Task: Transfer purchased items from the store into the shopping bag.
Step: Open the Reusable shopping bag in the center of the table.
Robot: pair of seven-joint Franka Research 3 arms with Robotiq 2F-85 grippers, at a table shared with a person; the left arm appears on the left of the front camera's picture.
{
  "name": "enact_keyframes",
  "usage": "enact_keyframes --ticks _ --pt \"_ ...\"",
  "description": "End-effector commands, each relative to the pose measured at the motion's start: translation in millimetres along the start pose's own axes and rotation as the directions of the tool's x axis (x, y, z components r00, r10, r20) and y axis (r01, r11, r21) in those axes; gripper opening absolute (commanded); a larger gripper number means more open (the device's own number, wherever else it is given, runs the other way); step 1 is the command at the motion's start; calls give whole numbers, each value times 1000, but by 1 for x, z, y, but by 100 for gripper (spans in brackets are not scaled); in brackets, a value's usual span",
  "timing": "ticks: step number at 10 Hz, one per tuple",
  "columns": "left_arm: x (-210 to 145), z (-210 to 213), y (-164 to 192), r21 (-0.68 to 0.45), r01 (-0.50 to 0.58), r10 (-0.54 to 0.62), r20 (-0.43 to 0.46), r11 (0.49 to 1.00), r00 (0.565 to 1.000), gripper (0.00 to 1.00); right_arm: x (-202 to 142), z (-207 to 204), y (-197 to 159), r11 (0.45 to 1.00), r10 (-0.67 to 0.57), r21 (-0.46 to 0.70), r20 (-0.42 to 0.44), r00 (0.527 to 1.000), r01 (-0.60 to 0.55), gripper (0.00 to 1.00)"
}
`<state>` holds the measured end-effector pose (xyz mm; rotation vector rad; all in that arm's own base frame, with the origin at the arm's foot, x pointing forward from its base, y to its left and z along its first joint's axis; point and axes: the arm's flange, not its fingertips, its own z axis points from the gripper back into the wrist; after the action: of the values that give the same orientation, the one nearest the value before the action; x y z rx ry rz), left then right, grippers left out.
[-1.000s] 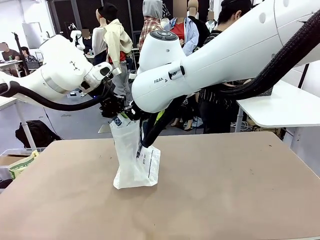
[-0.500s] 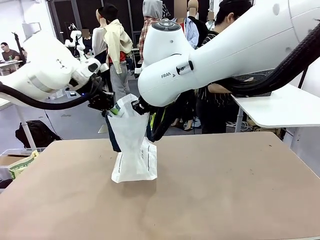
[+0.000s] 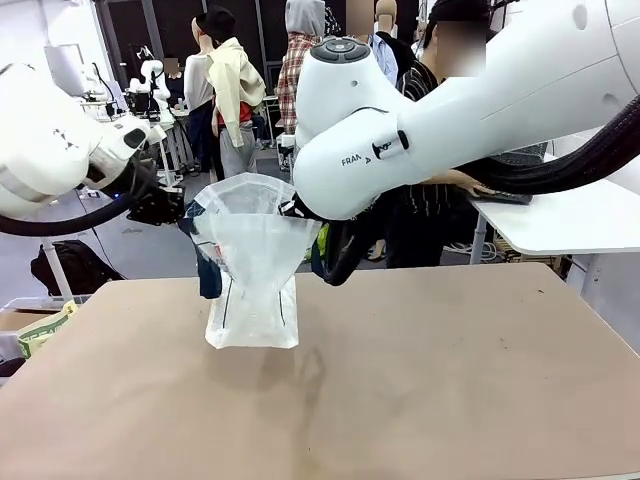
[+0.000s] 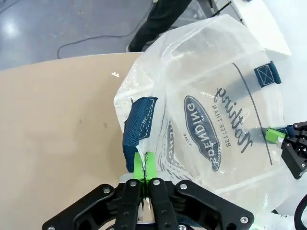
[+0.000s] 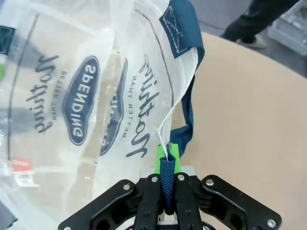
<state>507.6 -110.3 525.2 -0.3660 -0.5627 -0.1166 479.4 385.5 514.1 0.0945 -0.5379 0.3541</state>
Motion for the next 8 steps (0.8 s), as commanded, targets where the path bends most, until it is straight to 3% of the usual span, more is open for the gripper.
enact_keyframes --ticks 1,3,6,8 --pt "-17 2 10 8 -45 45 24 999 999 0 -9 -10 0 1000 27 3 18 999 -28 0" --pt "-27 -2 13 12 -46 46 -11 999 999 0 -7 -18 5 997 71 21 2 997 -71 0" --pt "-36 -11 5 54 -13 19 -114 998 993 0 -10 -36 22 989 145 17 -111 983 -144 0" --pt "-37 -20 5 61 4 5 -151 998 988 0 -15 -45 29 983 186 18 -126 974 -185 0"
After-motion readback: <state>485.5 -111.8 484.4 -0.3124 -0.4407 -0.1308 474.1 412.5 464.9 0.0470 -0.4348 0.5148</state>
